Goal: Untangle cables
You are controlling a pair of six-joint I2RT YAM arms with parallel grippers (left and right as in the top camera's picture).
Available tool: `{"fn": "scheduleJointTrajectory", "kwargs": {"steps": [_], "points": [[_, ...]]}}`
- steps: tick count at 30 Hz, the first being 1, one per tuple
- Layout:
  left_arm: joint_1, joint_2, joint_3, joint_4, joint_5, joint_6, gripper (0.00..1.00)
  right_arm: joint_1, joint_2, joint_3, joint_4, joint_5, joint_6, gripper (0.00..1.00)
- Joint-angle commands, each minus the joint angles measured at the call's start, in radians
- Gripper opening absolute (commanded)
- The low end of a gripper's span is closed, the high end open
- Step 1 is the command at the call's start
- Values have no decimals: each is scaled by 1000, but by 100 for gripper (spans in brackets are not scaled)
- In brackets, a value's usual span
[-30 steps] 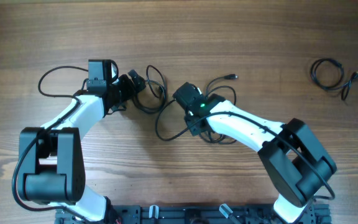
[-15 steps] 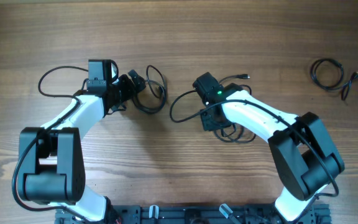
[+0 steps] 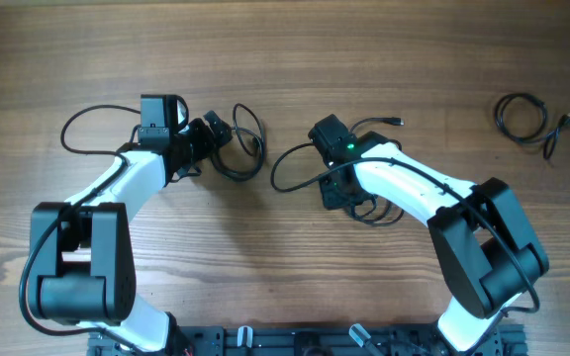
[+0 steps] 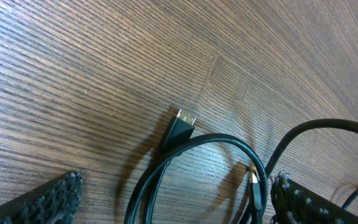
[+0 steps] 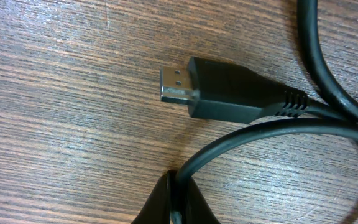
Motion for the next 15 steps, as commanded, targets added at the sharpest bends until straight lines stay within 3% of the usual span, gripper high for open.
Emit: {"fn": "scheduleJointTrajectory", "kwargs": {"steps": [1,15], "points": [[4,11,-2,3,-10,15,100,-2,20,-31,-5,-25,6,4],[4,11,-2,4,-10,15,100,-2,20,-31,0,-32,1,4]]}}
